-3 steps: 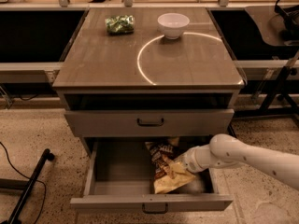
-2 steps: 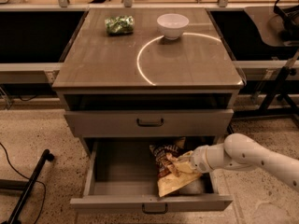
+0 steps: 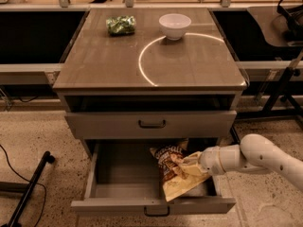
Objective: Pick brown chip bag from middle drawer and place on counter
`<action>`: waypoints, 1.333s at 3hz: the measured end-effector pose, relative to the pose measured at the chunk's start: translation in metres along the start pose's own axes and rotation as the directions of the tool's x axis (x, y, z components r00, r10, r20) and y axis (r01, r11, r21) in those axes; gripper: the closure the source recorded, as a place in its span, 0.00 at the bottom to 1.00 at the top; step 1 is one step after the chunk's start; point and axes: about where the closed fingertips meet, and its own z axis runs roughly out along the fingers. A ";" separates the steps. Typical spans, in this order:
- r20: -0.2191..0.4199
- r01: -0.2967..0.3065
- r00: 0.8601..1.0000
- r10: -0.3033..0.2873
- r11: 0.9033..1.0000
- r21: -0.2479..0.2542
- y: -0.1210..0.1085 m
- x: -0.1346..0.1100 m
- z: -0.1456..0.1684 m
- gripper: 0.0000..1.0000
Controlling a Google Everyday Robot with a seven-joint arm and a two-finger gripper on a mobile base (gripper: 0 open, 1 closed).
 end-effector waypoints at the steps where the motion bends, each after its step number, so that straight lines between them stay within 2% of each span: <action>1: 0.000 0.000 1.000 0.000 1.000 0.000 0.000 0.000 0.000 1.00; 2: -0.007 0.022 1.000 -0.022 0.999 -0.032 0.005 -0.002 0.003 1.00; 3: -0.015 0.101 0.995 -0.104 0.987 -0.127 0.033 -0.010 0.003 1.00; 4: -0.007 0.199 0.978 -0.207 0.948 -0.249 0.075 -0.022 0.000 1.00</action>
Offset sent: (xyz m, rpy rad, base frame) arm -0.0064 0.0077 0.0046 -0.0008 -0.0027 0.0858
